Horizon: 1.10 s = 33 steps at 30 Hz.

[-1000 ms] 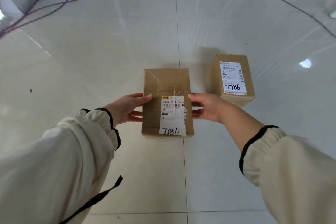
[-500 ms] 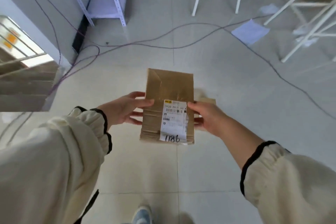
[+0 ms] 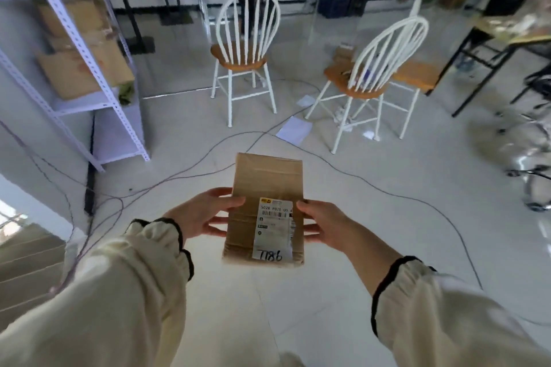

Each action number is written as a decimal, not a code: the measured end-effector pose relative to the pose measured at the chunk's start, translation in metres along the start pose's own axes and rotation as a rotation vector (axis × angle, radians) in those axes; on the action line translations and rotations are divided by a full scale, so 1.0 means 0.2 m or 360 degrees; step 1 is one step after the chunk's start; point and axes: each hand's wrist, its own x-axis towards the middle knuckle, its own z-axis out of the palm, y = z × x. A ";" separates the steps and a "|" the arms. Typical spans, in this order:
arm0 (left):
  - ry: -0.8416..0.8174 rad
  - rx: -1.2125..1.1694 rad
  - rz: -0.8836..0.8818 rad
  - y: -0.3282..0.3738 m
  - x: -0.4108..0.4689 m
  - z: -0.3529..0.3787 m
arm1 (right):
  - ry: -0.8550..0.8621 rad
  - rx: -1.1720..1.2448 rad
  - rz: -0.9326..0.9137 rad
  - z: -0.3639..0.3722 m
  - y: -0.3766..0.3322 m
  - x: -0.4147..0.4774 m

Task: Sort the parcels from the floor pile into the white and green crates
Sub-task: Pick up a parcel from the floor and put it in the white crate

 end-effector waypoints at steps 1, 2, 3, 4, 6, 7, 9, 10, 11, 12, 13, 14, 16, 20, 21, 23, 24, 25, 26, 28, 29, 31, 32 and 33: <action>-0.0068 0.0059 0.0025 0.05 -0.03 0.04 | 0.0044 0.0046 -0.0012 -0.03 0.00 -0.09; -0.0128 0.0123 0.0059 0.10 -0.05 0.08 | 0.0094 0.0097 -0.0032 -0.06 0.00 -0.18; -0.0180 0.0189 0.0096 0.14 -0.07 0.13 | 0.0154 0.0145 -0.0053 -0.09 0.02 -0.26; -0.0235 0.0255 0.0127 0.17 -0.08 0.18 | 0.0221 0.0194 -0.0068 -0.13 0.04 -0.36; -0.0358 0.0377 0.0170 0.24 -0.11 0.34 | 0.0355 0.0298 -0.0091 -0.21 0.11 -0.54; -0.0428 0.0439 0.0185 0.26 -0.12 0.45 | 0.0425 0.0355 -0.0106 -0.27 0.17 -0.63; -0.0586 0.0565 0.0211 0.28 -0.13 0.70 | 0.0588 0.0483 -0.0144 -0.39 0.32 -0.81; -0.0670 0.0627 0.0220 0.28 -0.15 0.84 | 0.0682 0.0550 -0.0154 -0.45 0.40 -0.91; -0.0761 0.0685 0.0223 0.27 -0.18 1.00 | 0.0783 0.0612 -0.0156 -0.52 0.49 -1.02; -0.0856 0.0742 0.0218 0.24 -0.21 1.16 | 0.0884 0.0675 -0.0156 -0.58 0.60 -1.14; -0.0959 0.0796 0.0207 0.21 -0.26 1.33 | 0.0979 0.0731 -0.0152 -0.64 0.70 -1.27; -0.1064 0.0847 0.0193 0.16 -0.33 1.50 | 0.1069 0.0790 -0.0150 -0.69 0.82 -1.40; -0.1282 0.0952 0.0172 0.04 -0.49 1.85 | 0.1255 0.0931 -0.0146 -0.78 1.08 -1.68; -0.1683 0.1193 0.0160 -0.30 -0.94 2.49 | 0.1679 0.1289 -0.0081 -0.81 1.63 -2.28; -0.1771 0.1269 0.0164 -0.40 -1.08 2.63 | 0.1789 0.1377 -0.0062 -0.79 1.77 -2.43; -0.1957 0.1412 0.0174 -0.61 -1.39 2.88 | 0.1988 0.1514 -0.0025 -0.72 2.02 -2.72; -0.2059 0.1475 0.0183 -0.72 -1.54 2.99 | 0.2080 0.1582 -0.0016 -0.69 2.15 -2.87; -0.2168 0.1527 0.0197 -0.82 -1.71 3.10 | 0.2171 0.1642 -0.0014 -0.66 2.28 -3.01; -0.2263 0.1571 0.0222 -0.93 -1.87 3.21 | 0.2266 0.1701 -0.0016 -0.63 2.40 -3.15; -0.2419 0.1618 0.0286 -1.14 -2.19 3.39 | 0.2421 0.1798 0.0005 -0.56 2.63 -3.43; -0.2484 0.1629 0.0309 -1.24 -2.34 3.47 | 0.2483 0.1854 0.0011 -0.52 2.73 -3.56; -0.2592 0.1659 0.0327 -1.43 -2.60 3.62 | 0.2603 0.2006 -0.0028 -0.44 2.90 -3.78; -0.2642 0.1680 0.0334 -1.52 -2.71 3.68 | 0.2654 0.2081 -0.0047 -0.40 2.99 -3.88; -0.2689 0.1709 0.0342 -1.60 -2.81 3.74 | 0.2701 0.2148 -0.0057 -0.37 3.06 -3.96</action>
